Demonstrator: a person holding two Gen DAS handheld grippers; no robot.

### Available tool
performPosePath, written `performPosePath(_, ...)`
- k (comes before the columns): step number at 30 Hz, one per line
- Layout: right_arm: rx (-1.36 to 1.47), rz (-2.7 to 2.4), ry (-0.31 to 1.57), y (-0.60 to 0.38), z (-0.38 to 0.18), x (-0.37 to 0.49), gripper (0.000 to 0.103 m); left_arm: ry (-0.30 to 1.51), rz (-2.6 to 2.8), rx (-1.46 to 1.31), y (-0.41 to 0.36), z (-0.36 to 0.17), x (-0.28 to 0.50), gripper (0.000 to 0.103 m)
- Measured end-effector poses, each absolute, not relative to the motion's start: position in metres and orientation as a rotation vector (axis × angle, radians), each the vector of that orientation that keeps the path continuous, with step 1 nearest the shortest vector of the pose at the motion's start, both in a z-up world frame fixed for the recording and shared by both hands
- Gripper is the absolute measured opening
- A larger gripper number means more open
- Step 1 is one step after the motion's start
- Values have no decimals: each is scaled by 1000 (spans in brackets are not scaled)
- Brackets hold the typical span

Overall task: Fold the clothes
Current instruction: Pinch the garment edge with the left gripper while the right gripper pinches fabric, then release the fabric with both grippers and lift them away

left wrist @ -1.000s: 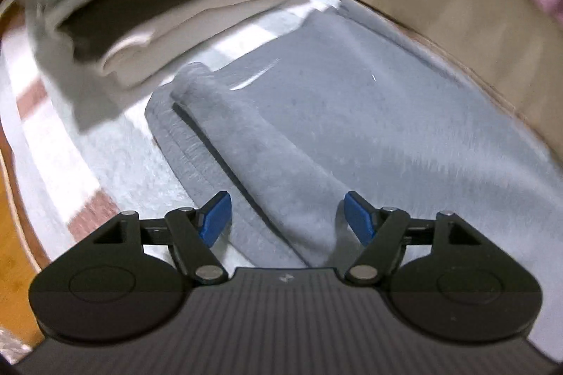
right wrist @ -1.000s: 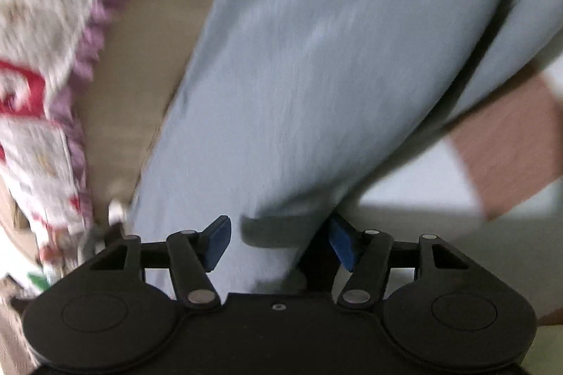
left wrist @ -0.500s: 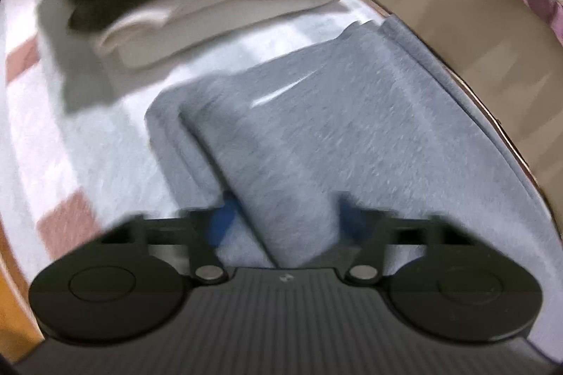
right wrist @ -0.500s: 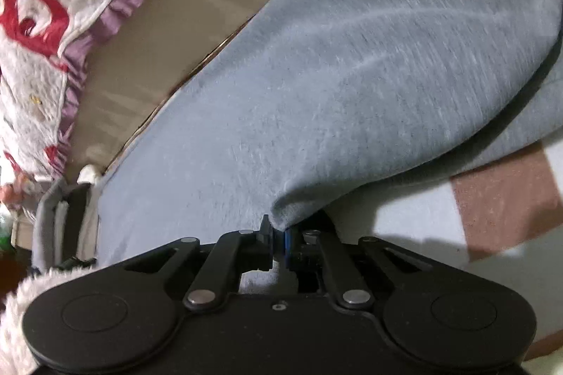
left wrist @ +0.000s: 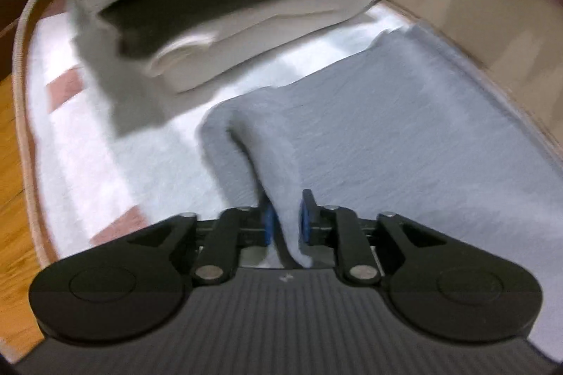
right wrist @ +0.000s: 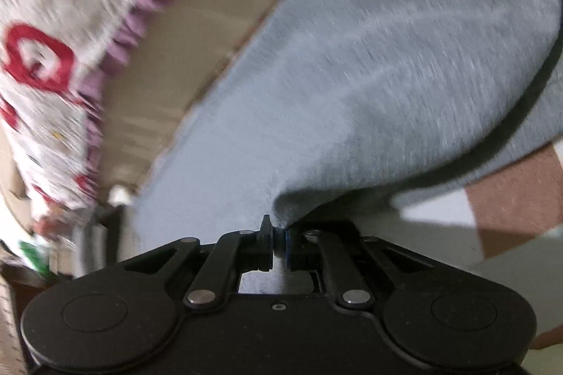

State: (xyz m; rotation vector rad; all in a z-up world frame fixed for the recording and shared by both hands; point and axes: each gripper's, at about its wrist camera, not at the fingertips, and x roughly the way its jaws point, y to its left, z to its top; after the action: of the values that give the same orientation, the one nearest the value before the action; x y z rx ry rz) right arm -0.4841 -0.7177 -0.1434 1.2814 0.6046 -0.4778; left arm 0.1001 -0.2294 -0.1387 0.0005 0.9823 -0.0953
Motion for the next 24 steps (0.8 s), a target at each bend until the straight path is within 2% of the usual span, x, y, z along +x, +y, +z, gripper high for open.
performPosePath(2, 1246, -519, 636, -717, -147, -482, 20, 961, -66, 8, -226, -133, 96, 41)
performPosePath(3, 1228, -539, 651, -716, -148, -481, 27, 959, -62, -5, -223, -130, 95, 46)
performPosePath(4, 1252, -533, 631, -716, -152, -485, 45, 957, -59, -20, -220, -127, 94, 54)
performPosePath(5, 1275, -527, 610, -716, -156, -489, 55, 970, -67, -52, -215, -126, 91, 58)
performPosePath(9, 1376, -505, 541, -717, -172, -503, 55, 1064, -116, -204, -204, -133, 93, 69)
performPosePath(12, 1456, -501, 506, -723, -171, -507, 55, 1114, -126, -247, -205, -143, 96, 70)
performPosePath(14, 1420, -532, 465, -725, -149, -508, 55, 1130, -96, -213, -209, -152, 100, 71)
performPosePath(19, 698, -672, 603, -675, -37, -457, 55, 1095, -102, -155, -224, -156, 111, 82)
performPosePath(20, 663, -611, 595, -667, -26, -441, 55, 1089, -109, -131, -228, -156, 115, 82)
performPosePath(21, 627, -551, 586, -658, -15, -426, 55, 1083, -116, -107, -233, -156, 118, 78)
performPosePath(22, 597, -479, 584, -649, -9, -410, 55, 1076, -124, -83, -238, -156, 121, 33)
performPosePath(23, 556, -412, 591, -638, -3, -391, 55, 1085, -160, -47, -244, -149, 125, 5)
performPosePath(24, 504, -352, 608, -625, 3, -371, 55, 1094, -198, -11, -250, -142, 129, 5)
